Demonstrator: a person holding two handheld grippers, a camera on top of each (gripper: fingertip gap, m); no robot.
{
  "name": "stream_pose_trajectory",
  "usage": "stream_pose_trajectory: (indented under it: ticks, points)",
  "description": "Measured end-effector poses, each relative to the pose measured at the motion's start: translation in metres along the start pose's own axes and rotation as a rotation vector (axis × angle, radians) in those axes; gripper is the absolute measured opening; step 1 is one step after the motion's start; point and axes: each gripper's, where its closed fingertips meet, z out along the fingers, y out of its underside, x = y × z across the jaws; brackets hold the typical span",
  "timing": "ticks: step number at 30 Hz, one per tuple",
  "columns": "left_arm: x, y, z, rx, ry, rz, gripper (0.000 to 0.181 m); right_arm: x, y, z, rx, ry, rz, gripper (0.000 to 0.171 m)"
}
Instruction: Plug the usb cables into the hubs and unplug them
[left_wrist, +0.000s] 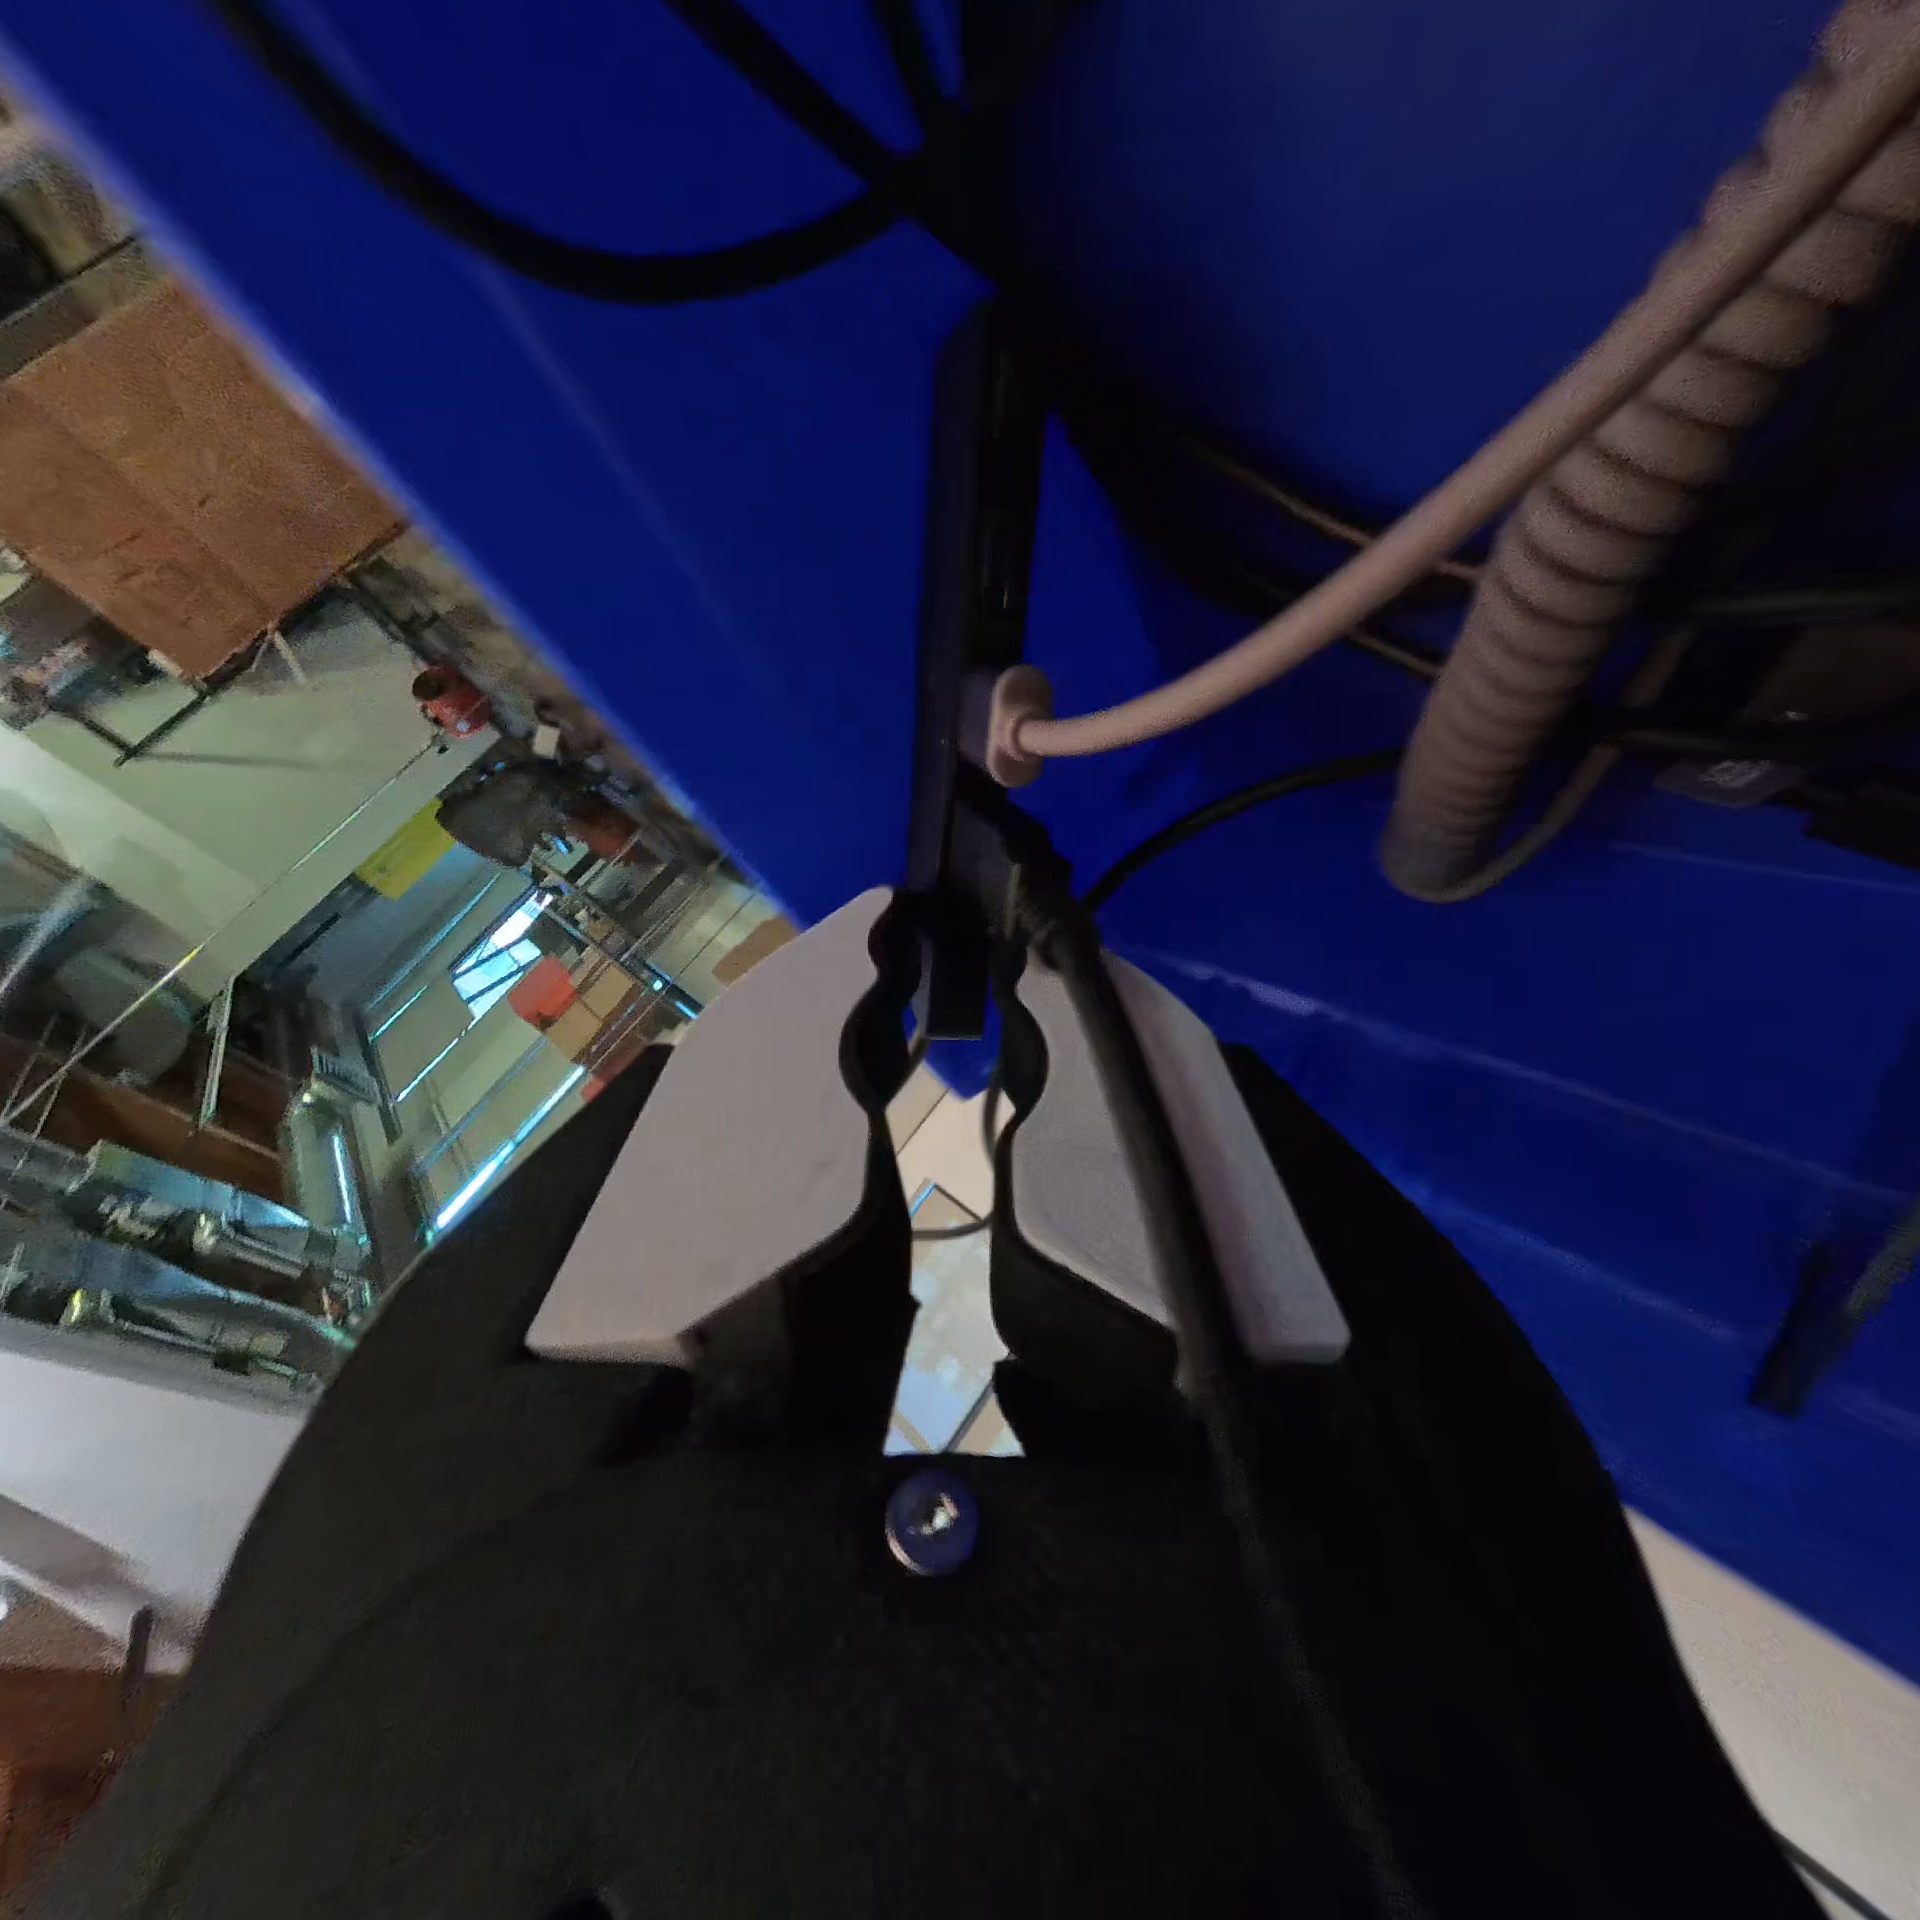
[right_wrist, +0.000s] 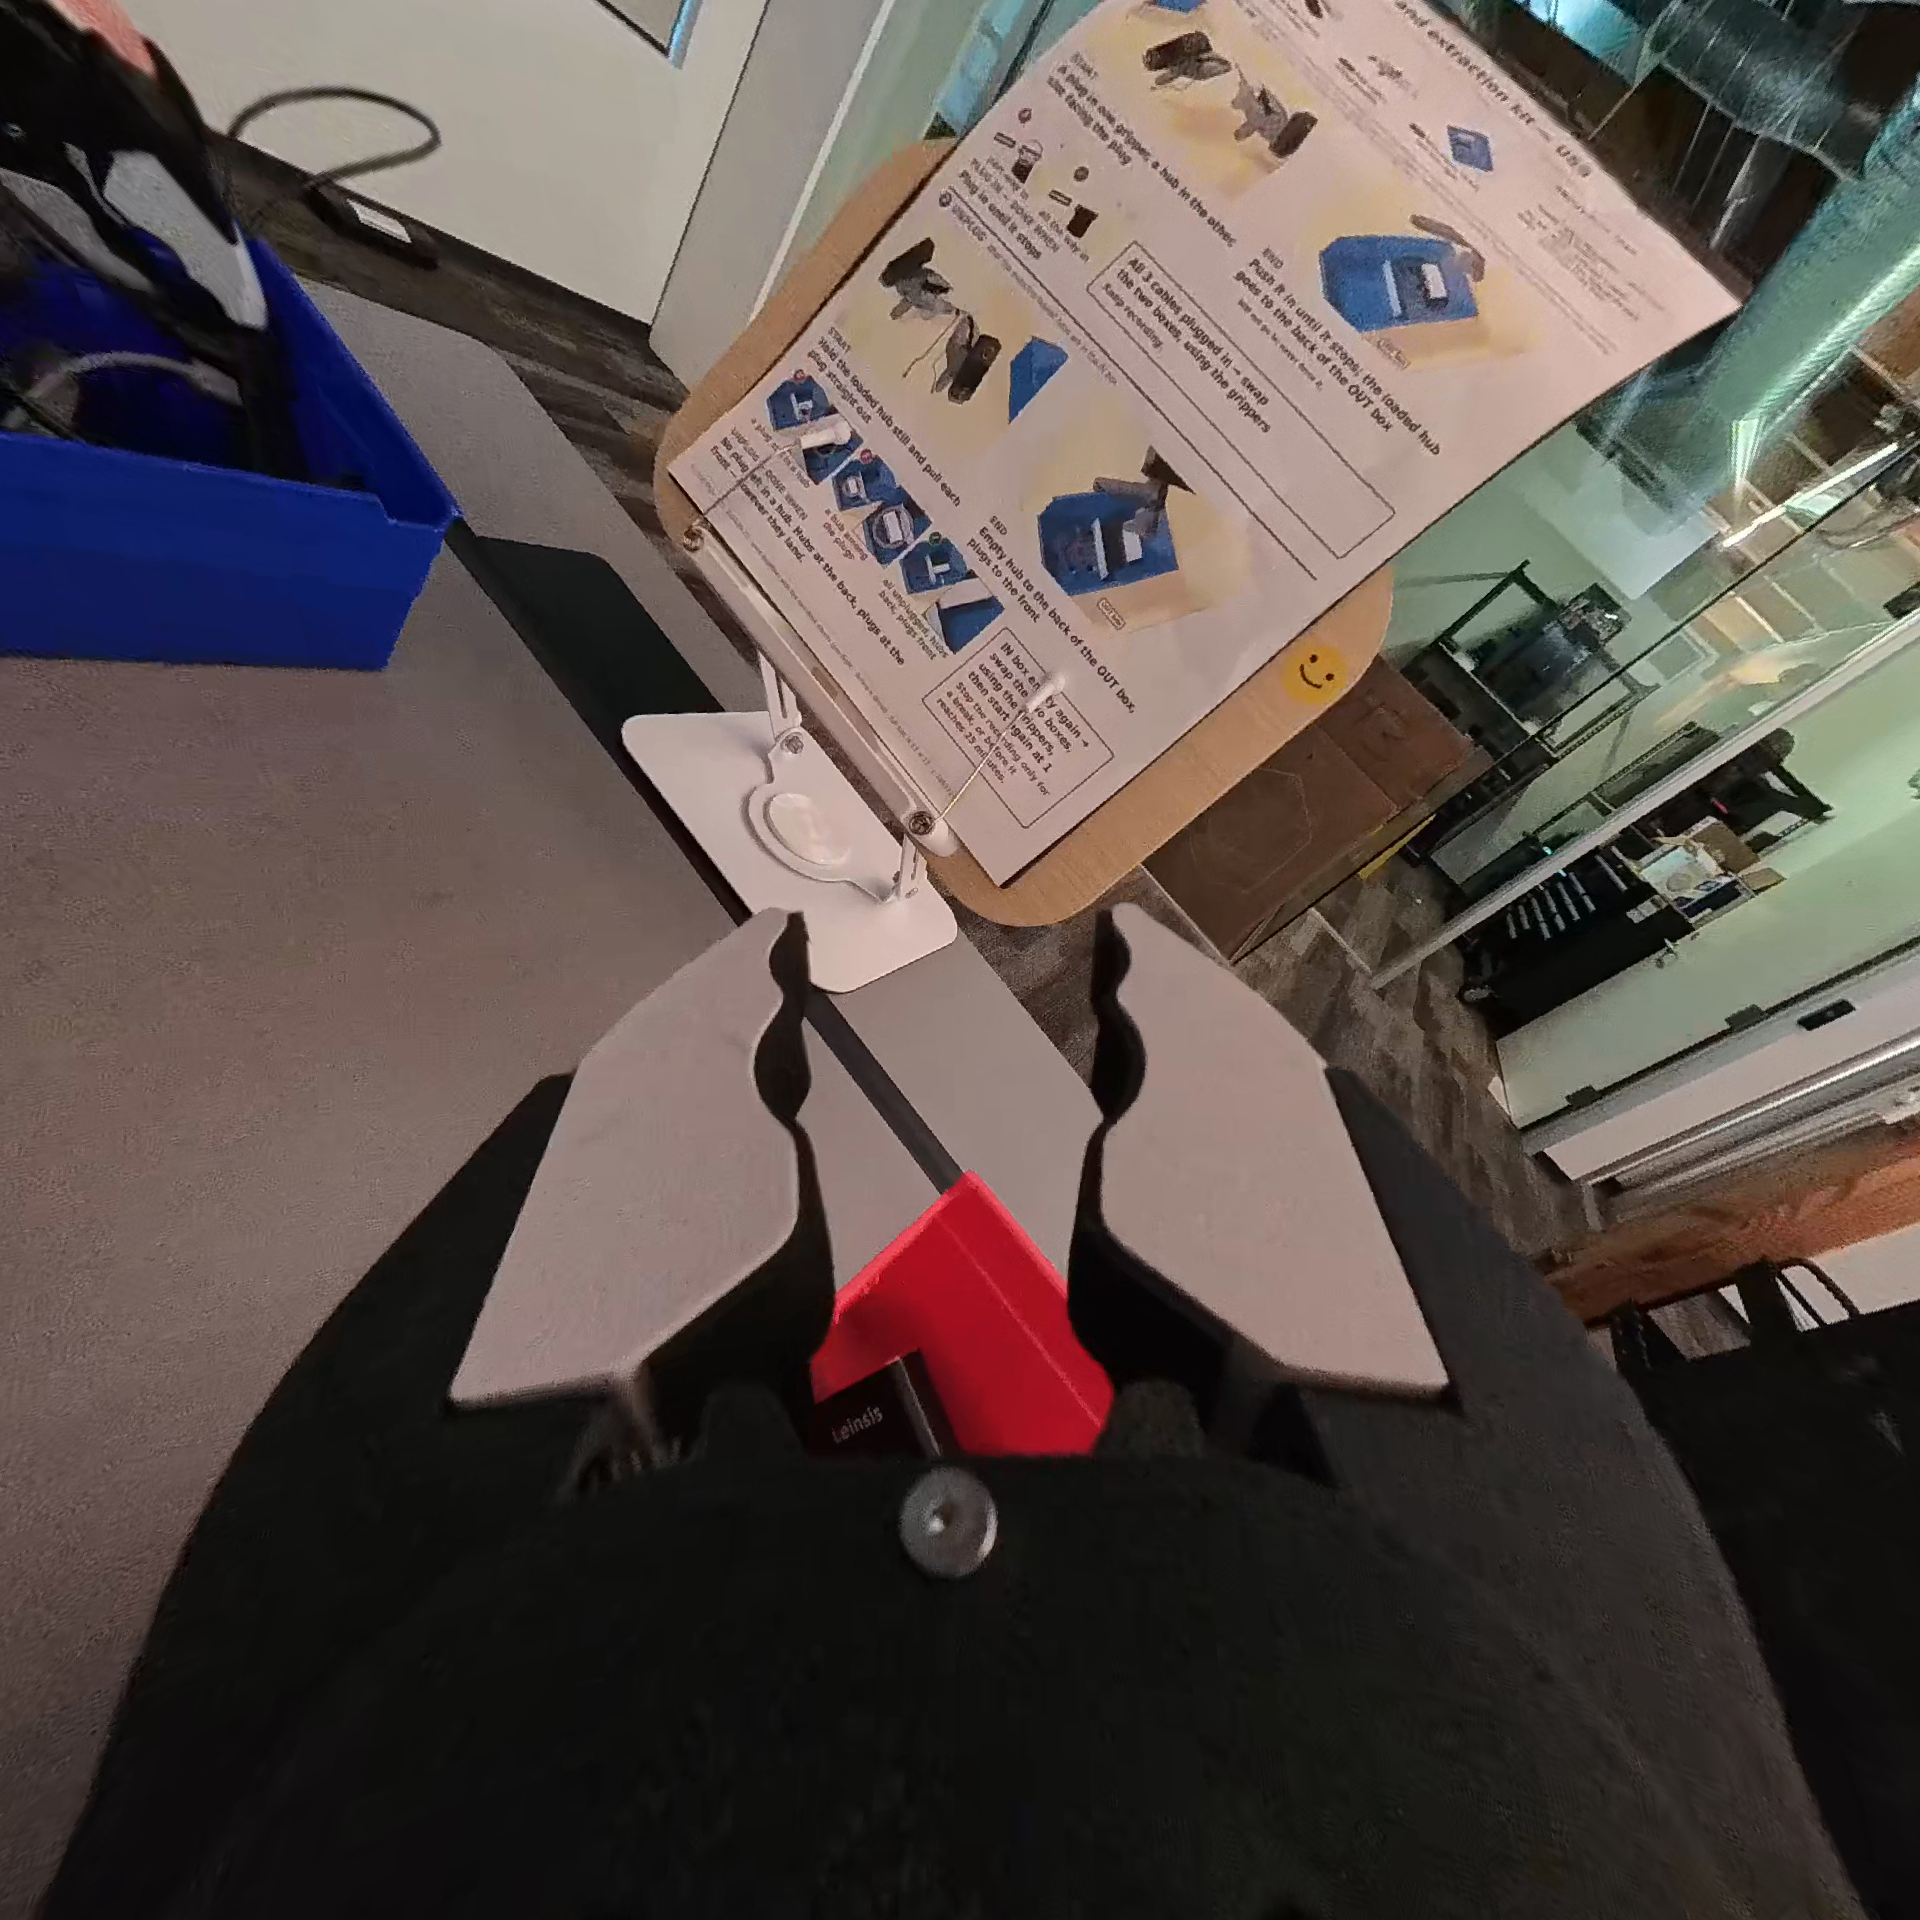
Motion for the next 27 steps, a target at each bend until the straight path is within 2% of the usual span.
stream_pose_trajectory:
  ticks: [5,11,21,27]
  points:
    - [-0.046,0.018,-0.042,-0.05,-0.1,-0.022,0.011,-0.007,-0.009,0.0,0.041,-0.031,0.02,0.052]
    - [-0.111,0.055,-0.114,-0.198,-0.248,0.037,0.011,-0.028,-0.021,0.011,0.098,-0.108,0.041,0.052]
    - [-0.222,0.072,-0.265,-0.289,-0.553,0.012,0.011,-0.071,-0.034,0.035,0.119,-0.205,0.006,0.052]
    - [-0.27,0.09,-0.351,-0.353,-0.682,-0.012,0.011,-0.063,-0.055,0.022,0.194,-0.19,0.038,0.052]
